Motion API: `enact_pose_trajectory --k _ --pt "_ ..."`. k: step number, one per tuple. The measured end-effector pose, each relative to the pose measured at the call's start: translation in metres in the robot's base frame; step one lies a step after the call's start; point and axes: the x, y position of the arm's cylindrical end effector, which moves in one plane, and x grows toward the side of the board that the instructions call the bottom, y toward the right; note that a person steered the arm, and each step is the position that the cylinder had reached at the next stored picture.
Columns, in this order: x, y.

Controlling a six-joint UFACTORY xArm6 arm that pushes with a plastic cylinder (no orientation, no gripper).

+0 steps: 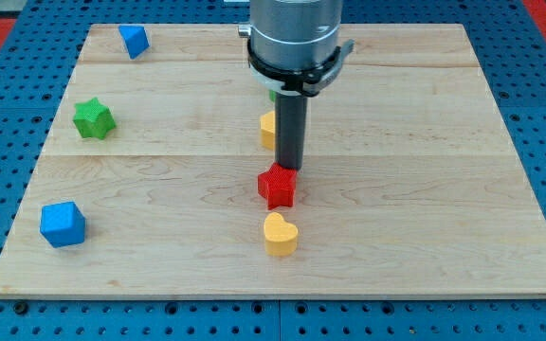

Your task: Move the green star below the blue triangle

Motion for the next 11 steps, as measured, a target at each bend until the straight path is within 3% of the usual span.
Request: enact_pose_trajectory --k 3,7,9,10,11 --pt "-0.037 -0.149" --pt "-0.032 -0.238" --pt "-0.113 -0.224" --pt "-0.128 -0.288" --pt "-0.161 -0.258"
